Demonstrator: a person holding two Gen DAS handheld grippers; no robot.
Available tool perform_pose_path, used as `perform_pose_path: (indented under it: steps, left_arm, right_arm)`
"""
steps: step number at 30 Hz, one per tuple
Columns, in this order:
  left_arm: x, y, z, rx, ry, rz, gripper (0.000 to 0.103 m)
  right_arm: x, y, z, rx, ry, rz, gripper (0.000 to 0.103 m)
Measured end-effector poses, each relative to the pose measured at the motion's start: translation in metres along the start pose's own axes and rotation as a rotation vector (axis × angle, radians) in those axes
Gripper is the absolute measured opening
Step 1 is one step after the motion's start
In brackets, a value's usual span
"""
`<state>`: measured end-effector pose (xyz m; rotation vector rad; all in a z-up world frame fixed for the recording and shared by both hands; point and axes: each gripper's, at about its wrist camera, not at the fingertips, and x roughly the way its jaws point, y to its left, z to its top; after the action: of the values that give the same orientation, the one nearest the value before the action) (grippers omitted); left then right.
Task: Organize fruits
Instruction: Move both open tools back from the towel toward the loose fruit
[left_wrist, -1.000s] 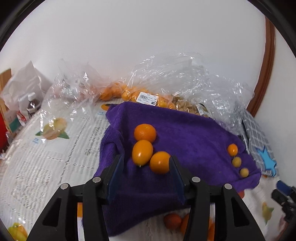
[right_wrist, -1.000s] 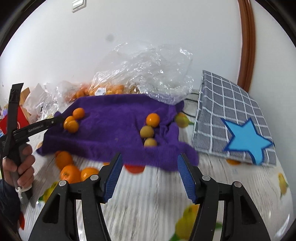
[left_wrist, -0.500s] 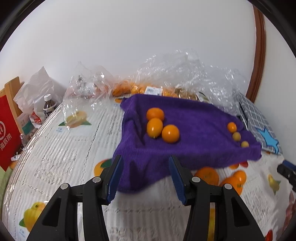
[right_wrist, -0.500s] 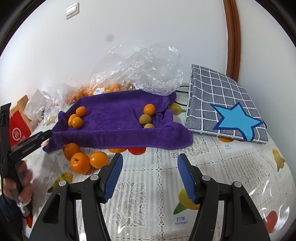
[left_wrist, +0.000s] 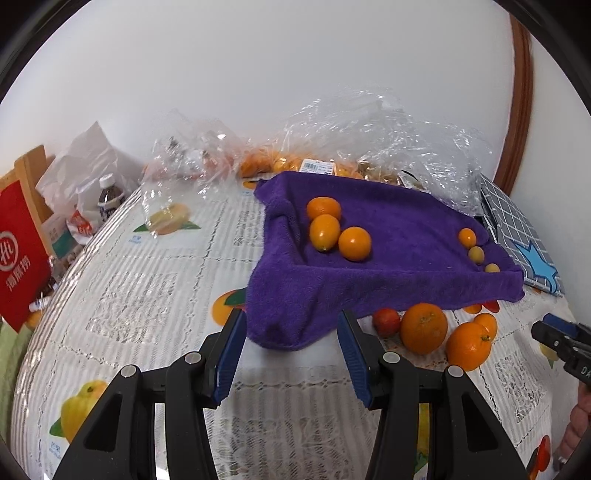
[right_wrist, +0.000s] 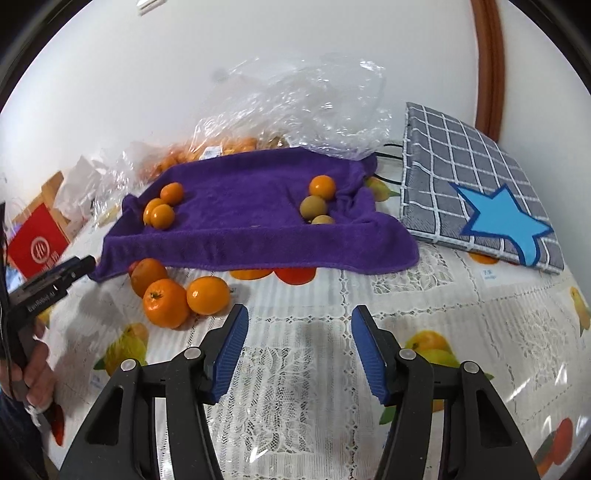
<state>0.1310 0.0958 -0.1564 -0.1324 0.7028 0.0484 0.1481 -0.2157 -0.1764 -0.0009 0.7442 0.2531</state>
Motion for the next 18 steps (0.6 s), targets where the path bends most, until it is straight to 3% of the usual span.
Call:
perform_pose_path:
  steps: [4, 18]
  left_arm:
    - [0.002, 0.01, 0.001, -0.041, 0.017, -0.008, 0.049]
    - [0.005, 0.02, 0.0, -0.087, 0.024, -0.055, 0.049]
  right_arm:
    - [0.009, 0.006, 0.001, -0.005, 0.016, 0.045, 0.045]
    - [0.045, 0.048, 0.004, -0.135, 0.094, 0.162, 0.041]
